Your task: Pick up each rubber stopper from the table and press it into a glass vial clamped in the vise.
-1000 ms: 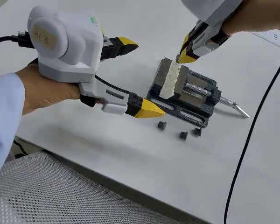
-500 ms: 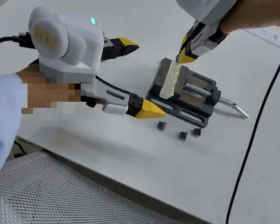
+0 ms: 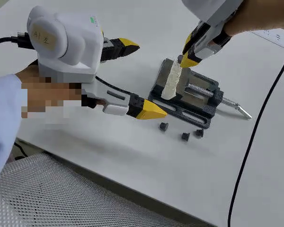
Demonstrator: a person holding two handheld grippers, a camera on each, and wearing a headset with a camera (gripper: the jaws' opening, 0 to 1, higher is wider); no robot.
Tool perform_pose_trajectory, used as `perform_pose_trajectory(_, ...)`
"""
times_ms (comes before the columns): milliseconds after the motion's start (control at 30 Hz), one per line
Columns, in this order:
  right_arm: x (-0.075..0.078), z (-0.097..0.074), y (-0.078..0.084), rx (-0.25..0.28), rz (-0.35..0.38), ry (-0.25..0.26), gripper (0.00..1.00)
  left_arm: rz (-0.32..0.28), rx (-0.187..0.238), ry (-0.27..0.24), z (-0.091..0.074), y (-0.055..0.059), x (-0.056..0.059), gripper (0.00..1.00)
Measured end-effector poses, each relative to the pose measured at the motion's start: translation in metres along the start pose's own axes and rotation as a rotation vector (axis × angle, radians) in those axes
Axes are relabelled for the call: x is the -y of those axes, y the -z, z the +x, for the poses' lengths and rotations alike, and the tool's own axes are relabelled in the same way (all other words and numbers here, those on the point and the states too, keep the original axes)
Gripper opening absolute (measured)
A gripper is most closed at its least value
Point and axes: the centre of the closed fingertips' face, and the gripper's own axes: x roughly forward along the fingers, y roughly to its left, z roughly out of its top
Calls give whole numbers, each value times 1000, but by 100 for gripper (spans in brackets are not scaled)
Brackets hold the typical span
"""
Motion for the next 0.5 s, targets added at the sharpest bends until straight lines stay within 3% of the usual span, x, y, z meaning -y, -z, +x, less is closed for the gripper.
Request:
perform_pose_trajectory(300, -6, -9, 5, 45, 45, 4, 12, 9, 4, 4, 1, -5, 2, 92)
perform_pose_trajectory(500, -6, -9, 6, 48, 21, 23, 7, 11, 0, 5, 1, -5, 3, 92)
